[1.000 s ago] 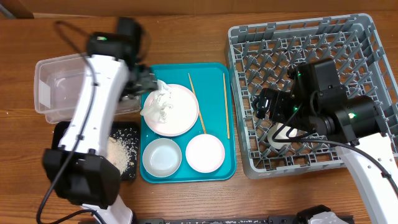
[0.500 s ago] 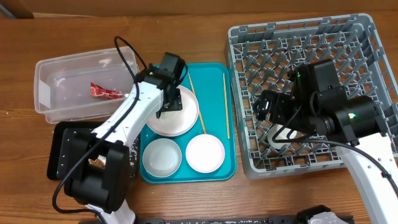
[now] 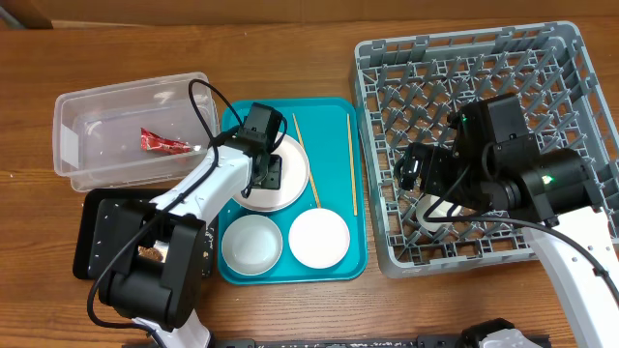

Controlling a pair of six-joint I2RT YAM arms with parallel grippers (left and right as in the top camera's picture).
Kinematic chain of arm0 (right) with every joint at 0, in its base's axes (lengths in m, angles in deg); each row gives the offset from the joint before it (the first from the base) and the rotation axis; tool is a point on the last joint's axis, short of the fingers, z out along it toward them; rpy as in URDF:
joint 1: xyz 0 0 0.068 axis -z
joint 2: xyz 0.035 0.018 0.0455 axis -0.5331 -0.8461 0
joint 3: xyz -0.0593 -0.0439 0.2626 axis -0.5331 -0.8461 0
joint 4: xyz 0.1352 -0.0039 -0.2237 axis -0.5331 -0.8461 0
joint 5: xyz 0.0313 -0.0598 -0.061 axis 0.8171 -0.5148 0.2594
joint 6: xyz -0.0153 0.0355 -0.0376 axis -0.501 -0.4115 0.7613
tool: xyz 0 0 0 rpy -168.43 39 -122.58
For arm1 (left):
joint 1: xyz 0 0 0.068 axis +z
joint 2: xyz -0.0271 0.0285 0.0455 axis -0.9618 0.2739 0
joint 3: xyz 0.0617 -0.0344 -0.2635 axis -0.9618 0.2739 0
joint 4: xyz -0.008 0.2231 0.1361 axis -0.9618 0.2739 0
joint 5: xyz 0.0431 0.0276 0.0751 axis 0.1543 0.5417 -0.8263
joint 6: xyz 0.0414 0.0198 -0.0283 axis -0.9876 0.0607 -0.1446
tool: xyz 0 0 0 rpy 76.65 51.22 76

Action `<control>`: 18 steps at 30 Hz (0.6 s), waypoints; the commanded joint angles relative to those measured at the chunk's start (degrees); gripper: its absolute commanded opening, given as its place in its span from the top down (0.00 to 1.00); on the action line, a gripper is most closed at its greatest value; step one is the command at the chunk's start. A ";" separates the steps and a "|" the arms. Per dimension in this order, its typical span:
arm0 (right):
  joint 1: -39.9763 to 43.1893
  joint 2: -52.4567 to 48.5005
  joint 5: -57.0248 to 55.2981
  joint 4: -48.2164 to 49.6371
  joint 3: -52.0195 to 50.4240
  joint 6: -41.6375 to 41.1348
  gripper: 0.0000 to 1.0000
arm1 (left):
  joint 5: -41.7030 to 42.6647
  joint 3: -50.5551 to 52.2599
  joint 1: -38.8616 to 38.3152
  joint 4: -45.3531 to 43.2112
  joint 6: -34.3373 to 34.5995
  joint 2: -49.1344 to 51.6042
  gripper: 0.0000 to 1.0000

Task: Sort waste into correct bins and load items into the dishwasher
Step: 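Grasp the tissue on the pink plate and move it to the clear container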

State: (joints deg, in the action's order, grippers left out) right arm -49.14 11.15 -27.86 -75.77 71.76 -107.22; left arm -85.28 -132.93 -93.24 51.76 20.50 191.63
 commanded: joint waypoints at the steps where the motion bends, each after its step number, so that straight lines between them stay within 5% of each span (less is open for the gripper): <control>1: -0.22 0.09 -0.11 0.07 1.29 0.33 0.00 | 1.07 1.70 -0.22 -1.11 -1.03 0.92 0.40; 3: -0.22 0.09 -0.09 0.02 1.29 0.33 0.00 | 1.29 1.70 -0.26 -1.11 -1.05 1.33 0.52; 6: -0.22 0.09 -0.11 -0.02 1.29 0.33 0.00 | 1.33 1.46 -0.28 -0.63 -1.03 1.14 0.92; 7: -0.22 0.09 -0.11 0.00 1.29 0.33 0.00 | 1.86 0.90 -0.28 0.28 -1.03 1.05 0.96; 18: -0.22 0.09 -0.13 0.00 1.29 0.33 0.00 | 1.57 -25.59 1.11 28.83 -0.63 -3.85 0.96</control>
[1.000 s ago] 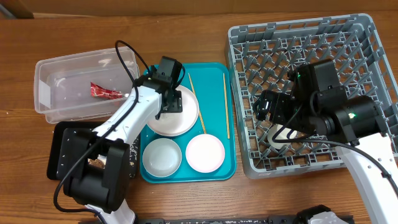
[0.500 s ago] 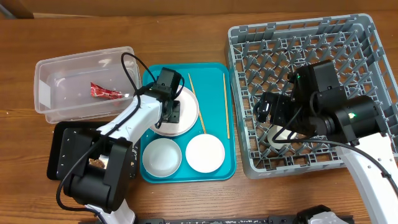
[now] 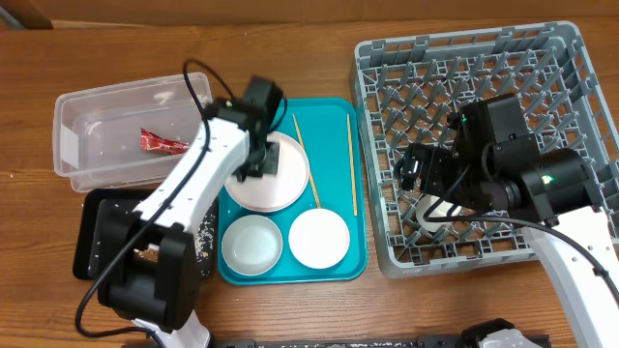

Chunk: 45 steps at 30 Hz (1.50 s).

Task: Sort waste into correct bins and load items into the dishwasher
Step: 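Grasp the tissue on the pink plate and move it to the clear container, then release the tissue into the clear container and withdraw the left gripper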

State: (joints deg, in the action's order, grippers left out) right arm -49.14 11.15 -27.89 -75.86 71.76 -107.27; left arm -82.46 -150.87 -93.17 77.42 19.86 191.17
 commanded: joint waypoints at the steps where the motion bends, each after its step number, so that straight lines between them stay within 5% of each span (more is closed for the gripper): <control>1: -0.22 0.09 -0.13 0.11 1.29 0.37 0.00 | -1.46 -9.27 1.64 4.22 0.02 -3.98 0.96; 14: -0.22 0.09 0.07 1.49 1.29 0.35 0.00 | -4.87 -11.32 22.64 1.20 9.66 -1.64 0.96; 16: -0.22 0.09 0.11 1.38 1.29 0.35 0.00 | -2.01 -11.32 23.85 0.68 8.33 1.22 0.70; 17: -0.22 0.09 0.09 1.38 1.29 0.37 0.00 | -0.50 -11.34 24.02 0.74 6.78 1.95 0.53; 20: -0.22 0.09 0.09 1.33 1.29 0.37 0.00 | 2.93 -11.43 24.09 2.97 3.30 2.47 0.47; 31: -0.22 0.09 0.07 1.38 1.29 0.37 0.00 | 9.94 -19.43 20.06 14.53 1.40 -6.21 0.42; 45: -0.22 0.09 0.09 1.36 1.29 0.37 0.00 | 8.26 -19.43 9.88 24.39 1.25 -18.03 0.29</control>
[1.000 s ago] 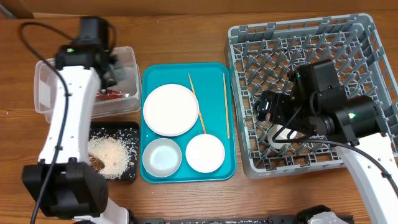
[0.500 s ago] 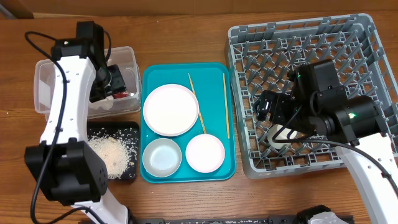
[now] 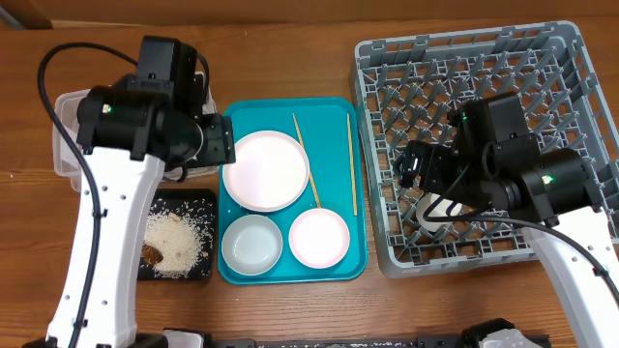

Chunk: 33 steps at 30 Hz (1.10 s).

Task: Sort waste into correct bins and load items into the dishwasher
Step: 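Release the tissue into the clear container and withdraw the left gripper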

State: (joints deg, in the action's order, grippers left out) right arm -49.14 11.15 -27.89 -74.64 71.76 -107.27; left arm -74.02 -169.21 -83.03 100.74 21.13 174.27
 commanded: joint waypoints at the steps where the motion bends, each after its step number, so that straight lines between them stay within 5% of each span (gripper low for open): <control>1: -0.22 0.09 0.09 0.13 1.29 0.37 0.00 | -0.17 -1.09 -0.26 1.75 0.26 -1.40 0.30; 21: -0.22 0.09 0.07 -0.68 1.29 0.37 0.00 | 2.71 -1.01 -1.66 11.45 2.89 -12.68 0.29; 25: -0.22 0.09 0.07 -0.61 1.29 0.35 0.00 | 6.23 -0.81 -2.32 11.45 1.44 -14.56 0.23; 27: -0.22 0.09 0.09 0.59 1.29 -0.70 0.00 | 7.67 -0.81 -2.64 11.45 1.49 -15.28 0.00; 33: -0.22 0.09 0.07 1.75 1.29 -0.72 0.00 | 12.09 -0.81 -2.89 11.41 1.55 -15.45 0.00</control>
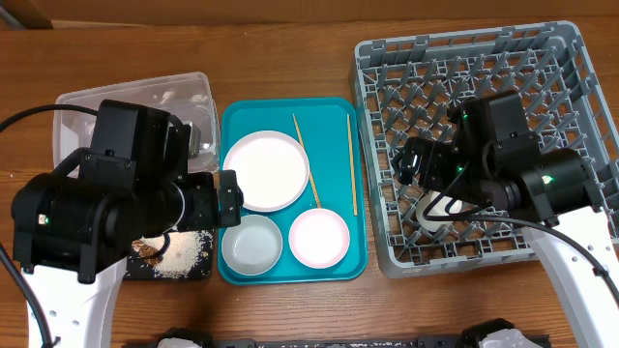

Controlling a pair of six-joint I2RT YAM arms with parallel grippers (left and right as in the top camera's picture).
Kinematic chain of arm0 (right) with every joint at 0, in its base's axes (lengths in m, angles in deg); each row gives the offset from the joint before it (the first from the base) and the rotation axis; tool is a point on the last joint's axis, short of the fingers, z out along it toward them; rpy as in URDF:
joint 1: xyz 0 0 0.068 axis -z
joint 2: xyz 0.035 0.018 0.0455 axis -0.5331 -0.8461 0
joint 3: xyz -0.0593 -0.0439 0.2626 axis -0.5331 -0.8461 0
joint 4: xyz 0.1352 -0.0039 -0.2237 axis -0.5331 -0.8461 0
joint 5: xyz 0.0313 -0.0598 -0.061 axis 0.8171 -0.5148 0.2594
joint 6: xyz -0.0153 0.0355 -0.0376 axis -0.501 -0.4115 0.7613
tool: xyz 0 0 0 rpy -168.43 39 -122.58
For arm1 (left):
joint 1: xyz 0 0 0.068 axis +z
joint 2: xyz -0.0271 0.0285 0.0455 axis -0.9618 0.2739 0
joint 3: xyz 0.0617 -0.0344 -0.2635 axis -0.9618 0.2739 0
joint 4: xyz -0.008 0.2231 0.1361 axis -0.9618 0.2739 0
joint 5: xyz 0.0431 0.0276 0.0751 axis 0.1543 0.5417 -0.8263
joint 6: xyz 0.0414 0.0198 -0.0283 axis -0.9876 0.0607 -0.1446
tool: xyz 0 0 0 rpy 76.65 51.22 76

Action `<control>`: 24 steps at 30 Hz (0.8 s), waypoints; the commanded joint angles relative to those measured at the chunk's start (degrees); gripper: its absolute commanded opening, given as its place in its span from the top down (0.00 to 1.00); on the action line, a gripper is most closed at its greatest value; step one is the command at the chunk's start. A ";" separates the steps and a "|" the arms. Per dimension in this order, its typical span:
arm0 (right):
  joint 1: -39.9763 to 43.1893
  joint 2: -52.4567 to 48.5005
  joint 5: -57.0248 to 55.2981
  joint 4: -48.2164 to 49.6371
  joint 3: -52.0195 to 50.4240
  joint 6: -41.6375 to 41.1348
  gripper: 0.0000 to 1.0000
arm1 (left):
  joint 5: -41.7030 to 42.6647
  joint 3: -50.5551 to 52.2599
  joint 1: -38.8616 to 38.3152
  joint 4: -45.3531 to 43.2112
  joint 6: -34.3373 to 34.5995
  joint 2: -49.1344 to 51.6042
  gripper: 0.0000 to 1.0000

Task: Sort waste into correct bins and load items into the dishwasher
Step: 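Release the tissue into the clear container and withdraw the left gripper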

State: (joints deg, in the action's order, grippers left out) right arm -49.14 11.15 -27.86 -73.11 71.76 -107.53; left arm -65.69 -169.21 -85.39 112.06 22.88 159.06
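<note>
A teal tray [338,266] holds a large white plate [266,171], a white bowl [251,243], a small white plate [318,237] and two chopsticks [307,161] [352,162]. My left gripper [230,198] hangs at the tray's left edge, beside the plate and bowl; its jaws do not show clearly. The left arm hides most of the clear bin [184,89]. My right gripper [411,166] sits over the grey dish rack [464,58], just above a white dish [435,207] lying in it; its opening is not visible.
A black tray with spilled rice [184,259] lies under the left arm at the front left. The brown table [290,48] runs around everything. The rack's back rows hold nothing.
My left arm has come forward and closer to the camera, now covering the clear bin and black tray. Its gripper went from the tray's upper left edge to mid-left edge. The right arm barely shifted.
At first my left gripper was down on the large white plate, with a red wrapper in the clear bin. It stayed there a moment later. Then it stood left of the tray, the plate bare. Now it is further forward. The right arm stayed over the rack.
</note>
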 commanded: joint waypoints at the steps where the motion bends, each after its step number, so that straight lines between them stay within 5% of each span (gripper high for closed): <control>1: -0.22 0.09 0.04 0.22 1.29 -0.46 0.00 | 3.76 -0.81 -0.52 0.09 0.07 -0.04 0.00; 15: -0.22 0.09 0.04 0.22 1.29 -0.44 0.00 | -1.18 -0.81 -0.85 -0.76 -0.24 0.28 0.00; 24: -0.22 0.09 0.04 0.22 1.29 -0.46 0.00 | -6.69 19.02 -0.68 -37.81 -7.69 -20.44 0.00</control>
State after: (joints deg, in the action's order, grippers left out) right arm -49.14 11.15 -27.84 -73.06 71.80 -107.75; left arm -70.70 -158.19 -86.03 78.84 20.45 146.27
